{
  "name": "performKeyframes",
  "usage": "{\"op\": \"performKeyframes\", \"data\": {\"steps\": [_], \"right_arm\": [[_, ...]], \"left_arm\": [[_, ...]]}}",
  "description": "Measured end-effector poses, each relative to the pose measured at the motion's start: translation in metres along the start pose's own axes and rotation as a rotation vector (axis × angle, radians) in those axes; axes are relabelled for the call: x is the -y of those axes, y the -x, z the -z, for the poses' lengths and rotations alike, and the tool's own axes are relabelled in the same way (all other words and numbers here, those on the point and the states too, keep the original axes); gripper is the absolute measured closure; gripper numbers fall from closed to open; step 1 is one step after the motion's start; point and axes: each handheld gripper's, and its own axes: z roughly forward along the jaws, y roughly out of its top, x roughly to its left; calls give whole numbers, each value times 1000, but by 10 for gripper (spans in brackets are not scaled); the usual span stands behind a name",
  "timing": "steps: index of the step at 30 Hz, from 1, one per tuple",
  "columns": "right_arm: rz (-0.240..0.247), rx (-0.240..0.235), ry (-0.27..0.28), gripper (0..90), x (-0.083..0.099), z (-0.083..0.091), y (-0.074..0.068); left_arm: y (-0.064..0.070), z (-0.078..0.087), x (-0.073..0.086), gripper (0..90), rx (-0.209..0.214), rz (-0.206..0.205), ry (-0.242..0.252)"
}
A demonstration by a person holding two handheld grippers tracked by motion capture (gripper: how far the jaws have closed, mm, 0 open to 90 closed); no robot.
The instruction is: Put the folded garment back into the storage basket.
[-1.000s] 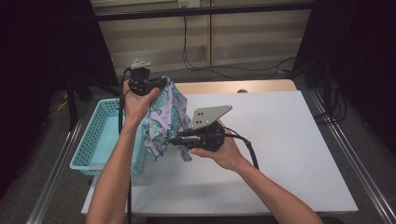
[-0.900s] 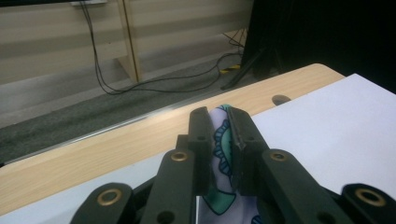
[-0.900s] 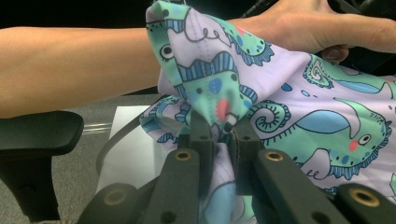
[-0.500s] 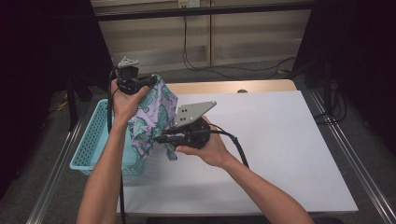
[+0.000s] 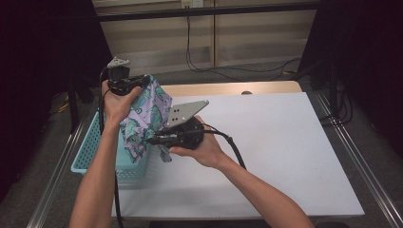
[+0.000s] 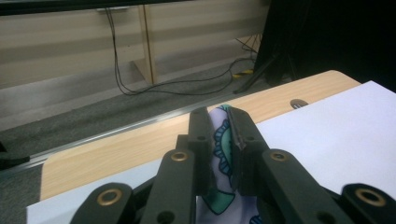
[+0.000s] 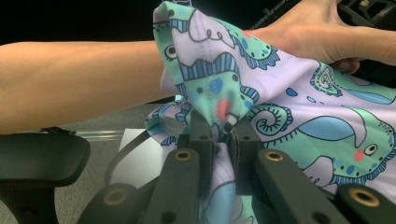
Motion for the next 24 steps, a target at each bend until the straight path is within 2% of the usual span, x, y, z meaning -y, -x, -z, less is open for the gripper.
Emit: {"op": "performKeyframes", "data": {"steps": [22,24], "right_arm": [[8,-44,-6,835,-18,-28,2],[9,-47,-4,835,-20,-31,3]], "left_arm": [[-34,25,-4,807,-25,13,-12],[-35,26,-4,807,-13,16,-8]]}}
